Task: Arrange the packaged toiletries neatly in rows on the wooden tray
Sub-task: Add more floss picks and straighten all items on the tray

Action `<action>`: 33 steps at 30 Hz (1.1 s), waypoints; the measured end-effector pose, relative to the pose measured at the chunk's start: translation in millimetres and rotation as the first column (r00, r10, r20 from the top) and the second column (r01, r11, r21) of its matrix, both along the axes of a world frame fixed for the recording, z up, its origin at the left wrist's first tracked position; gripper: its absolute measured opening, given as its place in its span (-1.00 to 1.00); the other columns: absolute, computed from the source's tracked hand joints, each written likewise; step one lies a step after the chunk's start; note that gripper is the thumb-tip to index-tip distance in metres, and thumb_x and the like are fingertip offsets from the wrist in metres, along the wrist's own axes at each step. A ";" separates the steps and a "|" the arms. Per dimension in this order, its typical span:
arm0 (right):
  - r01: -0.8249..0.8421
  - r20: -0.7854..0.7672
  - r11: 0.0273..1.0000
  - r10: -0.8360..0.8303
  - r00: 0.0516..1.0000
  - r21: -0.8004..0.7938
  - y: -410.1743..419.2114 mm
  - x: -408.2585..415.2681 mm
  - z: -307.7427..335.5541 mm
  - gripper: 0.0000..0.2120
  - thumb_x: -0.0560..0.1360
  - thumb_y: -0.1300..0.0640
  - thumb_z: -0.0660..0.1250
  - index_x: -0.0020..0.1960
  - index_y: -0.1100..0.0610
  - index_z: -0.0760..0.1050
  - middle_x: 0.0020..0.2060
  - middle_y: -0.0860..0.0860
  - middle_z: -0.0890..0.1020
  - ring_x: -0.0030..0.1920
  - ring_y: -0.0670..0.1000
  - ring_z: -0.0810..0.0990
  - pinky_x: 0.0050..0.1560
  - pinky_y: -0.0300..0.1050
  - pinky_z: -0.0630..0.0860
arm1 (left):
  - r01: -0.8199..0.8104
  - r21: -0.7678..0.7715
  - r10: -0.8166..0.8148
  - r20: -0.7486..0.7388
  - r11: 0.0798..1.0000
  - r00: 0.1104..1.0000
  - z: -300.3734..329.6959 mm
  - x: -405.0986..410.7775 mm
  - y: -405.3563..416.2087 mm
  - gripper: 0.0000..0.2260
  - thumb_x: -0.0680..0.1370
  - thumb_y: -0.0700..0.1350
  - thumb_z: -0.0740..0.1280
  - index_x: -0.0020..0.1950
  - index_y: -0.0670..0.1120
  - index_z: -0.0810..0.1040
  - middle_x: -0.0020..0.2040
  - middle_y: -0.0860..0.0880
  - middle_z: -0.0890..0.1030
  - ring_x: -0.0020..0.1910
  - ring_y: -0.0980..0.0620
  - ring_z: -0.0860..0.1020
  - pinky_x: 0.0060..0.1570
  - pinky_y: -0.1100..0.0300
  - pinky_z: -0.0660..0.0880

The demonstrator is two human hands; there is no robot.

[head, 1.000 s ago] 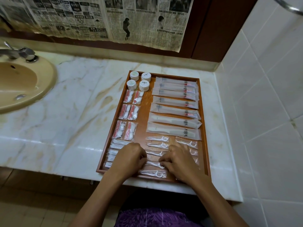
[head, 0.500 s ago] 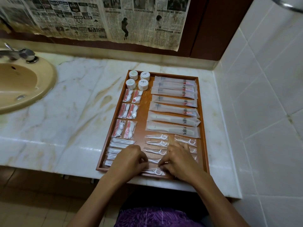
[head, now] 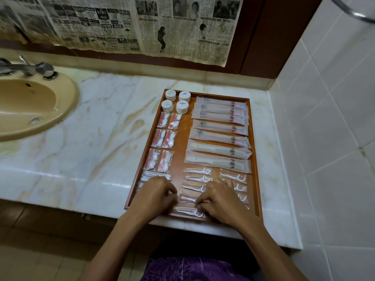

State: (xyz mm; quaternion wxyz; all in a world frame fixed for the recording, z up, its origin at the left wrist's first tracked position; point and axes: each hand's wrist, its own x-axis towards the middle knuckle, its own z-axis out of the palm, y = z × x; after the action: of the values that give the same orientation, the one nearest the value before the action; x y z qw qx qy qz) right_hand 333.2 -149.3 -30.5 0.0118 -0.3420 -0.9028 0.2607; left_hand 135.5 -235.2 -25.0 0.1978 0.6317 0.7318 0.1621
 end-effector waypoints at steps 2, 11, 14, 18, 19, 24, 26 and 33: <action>0.017 -0.046 1.000 -0.016 0.999 0.016 2.1 -4.9 0.4 -0.84 0.49 -0.03 0.38 0.03 -0.09 0.68 -0.26 -0.13 0.42 0.11 0.04 0.39 0.04 -0.02 0.16 | -0.109 0.046 0.110 -0.017 0.993 0.994 5.4 -19.2 -2.2 -0.92 0.44 -0.06 0.47 -0.10 0.01 0.73 -0.25 0.02 0.64 -0.23 0.04 0.57 -0.25 0.21 0.37; 0.087 -0.095 0.995 -0.083 0.992 0.039 16.2 -56.5 0.4 -0.74 0.57 -0.04 0.24 0.20 -0.07 0.58 0.07 -0.08 0.57 0.17 -0.02 0.43 0.19 -0.02 0.21 | -0.301 0.057 0.301 0.014 0.952 0.954 7.4 -85.7 1.8 -0.94 0.47 -0.07 0.45 -0.11 0.02 0.72 -0.33 0.15 0.55 -0.29 0.14 0.51 -0.31 0.20 0.39; 0.128 -0.113 0.992 -0.126 0.986 0.011 25.0 -77.3 4.1 -0.76 0.57 -0.01 0.25 0.20 -0.07 0.58 0.08 -0.09 0.57 0.14 -0.03 0.43 0.18 0.00 0.26 | -0.286 0.048 0.285 0.029 0.957 0.958 7.8 -98.8 13.3 -0.91 0.48 -0.07 0.42 -0.08 0.00 0.72 -0.29 0.10 0.59 -0.28 0.14 0.51 -0.30 0.20 0.41; 0.193 -0.113 0.981 -0.192 0.975 -0.002 41.9 -105.2 9.1 -0.75 0.57 0.03 0.24 0.21 -0.09 0.56 0.07 -0.11 0.56 0.09 -0.07 0.42 0.16 -0.05 0.25 | -0.237 0.033 0.235 0.055 0.971 0.970 10.7 -123.1 38.2 -0.89 0.51 -0.06 0.40 -0.06 -0.01 0.72 -0.27 0.11 0.61 -0.27 0.16 0.52 -0.29 0.25 0.40; 0.205 -0.106 0.979 -0.204 0.973 0.001 47.9 -111.2 9.8 -0.75 0.57 0.02 0.23 0.21 -0.09 0.57 0.07 -0.11 0.57 0.09 -0.07 0.42 0.16 -0.06 0.25 | -0.219 0.025 0.217 0.057 0.975 0.974 11.8 -129.2 46.5 -0.89 0.51 -0.06 0.39 -0.05 -0.01 0.71 -0.22 0.09 0.64 -0.25 0.16 0.53 -0.26 0.23 0.43; 0.300 -0.113 0.953 -0.295 0.949 0.033 86.4 -140.5 14.2 -0.79 0.57 0.01 0.25 0.14 -0.06 0.60 0.03 -0.11 0.58 0.07 -0.07 0.46 0.16 -0.01 0.33 | -0.105 0.042 0.103 0.043 0.994 0.994 16.7 -156.1 98.8 -0.84 0.54 -0.04 0.35 0.03 -0.03 0.70 -0.11 0.04 0.68 -0.20 0.13 0.56 -0.20 0.21 0.50; 0.335 -0.132 0.941 -0.327 0.936 0.045 104.6 -151.4 16.0 -0.81 0.57 0.00 0.27 0.12 -0.06 0.61 0.00 -0.09 0.59 0.05 -0.06 0.47 0.17 0.02 0.36 | -0.056 0.051 0.054 0.044 0.997 0.998 17.6 -165.4 122.6 -0.81 0.54 0.00 0.35 0.05 -0.02 0.69 -0.10 0.05 0.67 -0.20 0.12 0.54 -0.24 0.27 0.44; 0.473 -0.167 0.872 -0.451 0.877 0.128 167.8 -182.6 16.5 -0.79 0.55 0.06 0.30 0.16 -0.01 0.60 0.02 -0.05 0.58 0.04 -0.04 0.47 0.13 0.00 0.42 | -0.007 0.099 0.004 0.033 0.995 0.999 10.3 -189.8 199.2 -0.75 0.53 0.06 0.36 0.17 0.02 0.63 -0.01 0.03 0.63 -0.12 0.09 0.54 -0.16 0.19 0.49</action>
State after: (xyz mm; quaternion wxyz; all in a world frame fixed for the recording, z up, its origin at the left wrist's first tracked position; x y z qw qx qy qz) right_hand 150.5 18.4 -13.9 0.1615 -0.5280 -0.8102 0.1969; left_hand -54.3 -36.0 -14.7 0.1778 0.6359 0.7213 0.2092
